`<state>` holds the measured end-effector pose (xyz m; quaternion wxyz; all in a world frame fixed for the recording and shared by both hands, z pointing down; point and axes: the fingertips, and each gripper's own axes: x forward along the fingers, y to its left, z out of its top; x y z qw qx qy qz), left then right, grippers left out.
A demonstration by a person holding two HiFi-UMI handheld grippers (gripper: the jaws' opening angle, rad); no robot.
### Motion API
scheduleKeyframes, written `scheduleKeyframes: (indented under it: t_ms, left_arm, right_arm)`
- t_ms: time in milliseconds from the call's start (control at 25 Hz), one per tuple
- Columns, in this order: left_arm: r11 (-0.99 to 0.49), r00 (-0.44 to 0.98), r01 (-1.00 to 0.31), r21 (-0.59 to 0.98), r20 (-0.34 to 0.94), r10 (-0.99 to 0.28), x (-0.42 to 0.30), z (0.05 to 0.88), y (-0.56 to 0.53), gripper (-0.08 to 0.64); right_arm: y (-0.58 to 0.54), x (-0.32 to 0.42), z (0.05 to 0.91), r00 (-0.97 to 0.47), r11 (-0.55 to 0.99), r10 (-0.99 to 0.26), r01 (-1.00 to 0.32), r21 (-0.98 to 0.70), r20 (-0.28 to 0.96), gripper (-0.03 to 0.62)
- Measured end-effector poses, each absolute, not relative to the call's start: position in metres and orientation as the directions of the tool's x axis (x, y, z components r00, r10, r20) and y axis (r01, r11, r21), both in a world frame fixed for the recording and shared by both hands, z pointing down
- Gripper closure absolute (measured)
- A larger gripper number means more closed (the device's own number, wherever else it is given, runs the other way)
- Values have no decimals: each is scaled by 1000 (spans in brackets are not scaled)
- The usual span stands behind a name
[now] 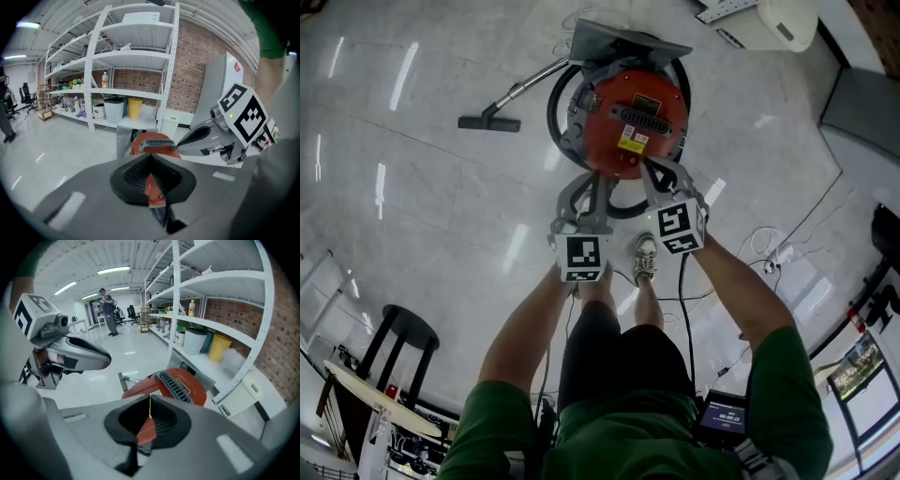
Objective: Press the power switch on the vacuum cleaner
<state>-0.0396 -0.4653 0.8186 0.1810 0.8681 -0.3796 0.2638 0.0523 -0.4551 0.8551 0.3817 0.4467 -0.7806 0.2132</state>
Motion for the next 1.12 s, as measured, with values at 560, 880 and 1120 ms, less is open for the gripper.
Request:
scheduleKeyframes:
  t_ms: [560, 880, 1120]
  left_arm:
    - [-614, 569, -788, 39, 426, -703, -40, 634, -448, 554]
    - [-567, 543, -823, 29, 336, -770, -46, 532, -399, 554]
    - [-541, 529, -840, 27, 262, -807, -41, 472, -357, 554]
  right_arm:
    - [-452, 73, 632, -400, 491, -725, -871, 13, 561, 588]
    - [-397, 107, 514, -428, 500, -789, -864, 54, 441, 588]
    - [-344, 131, 447, -420, 465, -844, -883, 63, 335, 588]
